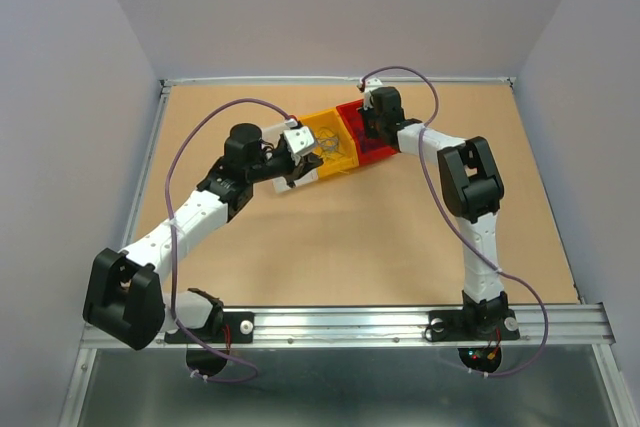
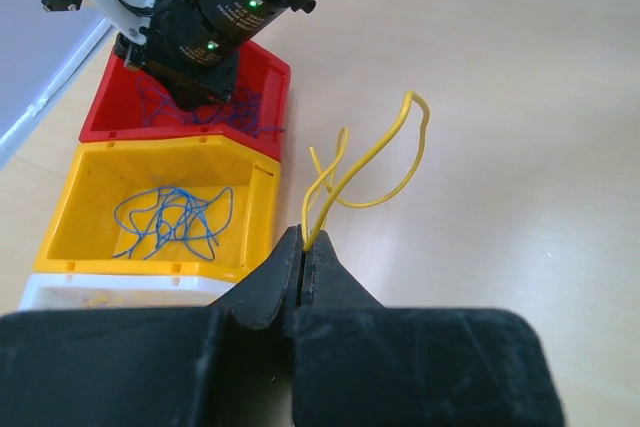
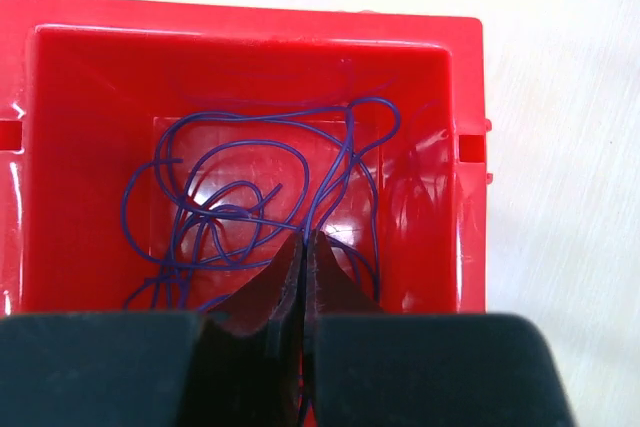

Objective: Untangle the cables

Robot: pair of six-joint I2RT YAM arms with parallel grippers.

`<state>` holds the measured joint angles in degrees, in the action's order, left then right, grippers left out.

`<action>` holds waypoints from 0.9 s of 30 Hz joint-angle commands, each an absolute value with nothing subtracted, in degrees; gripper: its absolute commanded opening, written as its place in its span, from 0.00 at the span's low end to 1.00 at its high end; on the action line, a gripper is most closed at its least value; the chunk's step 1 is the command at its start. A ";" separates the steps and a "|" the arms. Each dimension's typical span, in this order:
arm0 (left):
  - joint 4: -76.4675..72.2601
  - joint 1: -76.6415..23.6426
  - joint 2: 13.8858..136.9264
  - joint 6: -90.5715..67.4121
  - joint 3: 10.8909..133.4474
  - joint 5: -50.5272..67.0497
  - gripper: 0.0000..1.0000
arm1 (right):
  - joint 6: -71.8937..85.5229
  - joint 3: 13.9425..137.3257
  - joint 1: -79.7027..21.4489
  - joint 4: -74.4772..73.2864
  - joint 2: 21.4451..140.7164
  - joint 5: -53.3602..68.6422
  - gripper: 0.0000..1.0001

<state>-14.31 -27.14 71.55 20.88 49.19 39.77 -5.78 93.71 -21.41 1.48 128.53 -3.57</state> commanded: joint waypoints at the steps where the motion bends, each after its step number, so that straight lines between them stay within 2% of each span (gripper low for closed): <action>1: -16.35 -26.72 71.89 20.74 53.26 38.58 0.00 | -3.34 96.59 -21.45 1.41 125.51 -1.50 0.01; 6: -14.51 -26.63 72.77 19.86 56.07 37.89 0.00 | -1.85 95.10 -21.44 1.41 120.16 -2.20 0.23; 11: -13.36 -26.19 76.89 20.65 61.16 34.63 0.00 | -0.88 93.69 -21.45 1.41 116.46 -0.97 0.32; 14: -10.99 -25.49 79.01 21.44 63.63 34.37 0.00 | -0.27 92.55 -21.53 1.41 114.09 -0.35 0.42; 15: -10.46 -24.88 79.36 21.71 63.89 34.28 0.00 | -0.18 92.37 -21.45 1.41 113.47 -0.35 0.50; 18: -9.06 -24.00 79.89 22.67 64.86 33.40 0.00 | -0.18 91.06 -21.53 1.41 111.27 -0.35 0.60; 20: -7.83 -22.33 79.81 23.73 65.21 33.14 0.00 | -0.18 90.44 -21.45 1.32 110.13 1.41 0.65; 27: 1.91 -17.59 79.36 31.36 67.93 32.78 0.00 | 3.16 87.99 -21.45 1.41 106.88 2.90 0.69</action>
<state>-3.36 -19.68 80.62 25.58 63.37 32.82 1.04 90.21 -21.41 0.43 110.87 0.99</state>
